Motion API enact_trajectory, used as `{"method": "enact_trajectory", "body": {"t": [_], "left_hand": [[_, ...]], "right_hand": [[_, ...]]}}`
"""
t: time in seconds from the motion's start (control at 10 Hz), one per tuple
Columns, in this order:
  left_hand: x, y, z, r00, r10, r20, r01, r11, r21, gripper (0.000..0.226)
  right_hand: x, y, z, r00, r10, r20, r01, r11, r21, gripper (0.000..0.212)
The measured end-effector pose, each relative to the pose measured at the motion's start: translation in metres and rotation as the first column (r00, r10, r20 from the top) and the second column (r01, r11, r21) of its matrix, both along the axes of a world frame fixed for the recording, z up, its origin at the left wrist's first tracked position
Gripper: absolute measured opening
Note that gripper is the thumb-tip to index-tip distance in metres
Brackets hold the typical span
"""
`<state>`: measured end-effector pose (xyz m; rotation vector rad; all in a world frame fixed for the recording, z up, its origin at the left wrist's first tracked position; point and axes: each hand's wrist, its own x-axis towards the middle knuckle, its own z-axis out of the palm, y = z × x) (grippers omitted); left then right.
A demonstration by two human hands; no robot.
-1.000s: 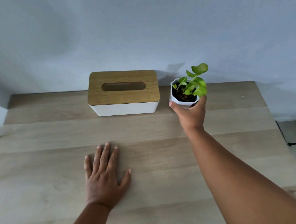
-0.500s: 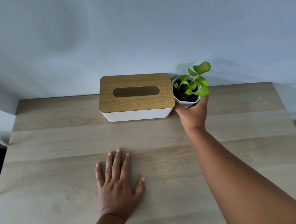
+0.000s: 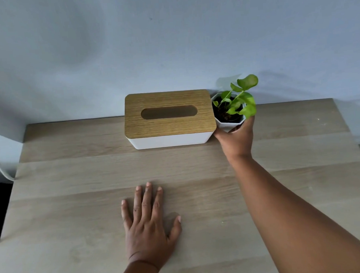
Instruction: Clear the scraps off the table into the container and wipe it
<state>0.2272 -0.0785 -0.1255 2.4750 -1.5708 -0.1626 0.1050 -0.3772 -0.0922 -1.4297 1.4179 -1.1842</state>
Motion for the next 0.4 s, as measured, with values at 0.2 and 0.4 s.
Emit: {"method": "enact_trajectory", "body": {"t": [0.2,0.4], "left_hand": [[0.001,-0.001,0.000,1.000,-0.010,0.000,0.010,1.000,-0.001,0.088],[-0.001,-0.001,0.000,1.000,-0.014,-0.001,0.014,0.998,-0.056,0.085]], "right_hand": [[-0.008,0.005,0.001,0.998,0.031,0.063,-0.033,0.999,0.031,0.098],[-0.025,0.023,0.002,0.999,0.024,-0.046,-0.023,0.999,0.039,0.094]]}}
